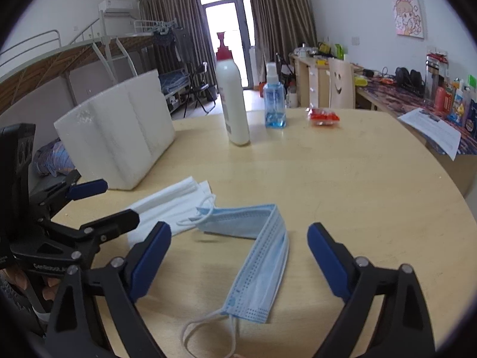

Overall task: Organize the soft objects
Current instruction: 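Lower the left gripper onto the folded white tissue and close on it, then lift the white tissue with the left gripper while the right gripper grasps the blue mask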

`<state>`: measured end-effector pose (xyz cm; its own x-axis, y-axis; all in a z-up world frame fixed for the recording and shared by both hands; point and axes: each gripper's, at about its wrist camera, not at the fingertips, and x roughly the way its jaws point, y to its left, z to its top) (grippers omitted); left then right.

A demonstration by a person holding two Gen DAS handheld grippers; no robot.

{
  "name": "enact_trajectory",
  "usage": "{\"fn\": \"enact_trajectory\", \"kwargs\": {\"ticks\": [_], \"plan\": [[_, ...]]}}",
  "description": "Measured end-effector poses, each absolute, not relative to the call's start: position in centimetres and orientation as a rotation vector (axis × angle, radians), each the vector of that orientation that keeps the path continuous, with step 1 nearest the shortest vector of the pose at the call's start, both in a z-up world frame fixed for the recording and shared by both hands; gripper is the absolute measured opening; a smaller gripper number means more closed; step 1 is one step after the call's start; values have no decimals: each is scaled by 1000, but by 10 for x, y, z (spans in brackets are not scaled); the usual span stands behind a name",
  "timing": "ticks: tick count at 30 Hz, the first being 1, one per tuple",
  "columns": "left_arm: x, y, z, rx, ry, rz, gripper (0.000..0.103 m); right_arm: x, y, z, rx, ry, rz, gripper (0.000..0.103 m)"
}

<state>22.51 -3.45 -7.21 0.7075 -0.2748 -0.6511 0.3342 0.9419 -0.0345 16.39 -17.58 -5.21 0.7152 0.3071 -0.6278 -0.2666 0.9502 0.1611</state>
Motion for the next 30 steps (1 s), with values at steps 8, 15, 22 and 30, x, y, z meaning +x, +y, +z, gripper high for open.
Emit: {"fn": "enact_trajectory", "kwargs": {"ticks": [8, 15, 22, 30], "plan": [[238, -35, -90, 113, 787, -330, 83, 169, -179, -56, 82, 730, 321, 92], [243, -35, -96, 127, 829, -336, 67, 172, -182, -56, 96, 738, 328, 92], [246, -33, -101, 127, 871, -321, 55, 176, -181, -59, 96, 755, 337, 92], [242, -34, -101, 157, 868, -284, 18, 178, -181, -62, 104, 771, 346, 92]]}}
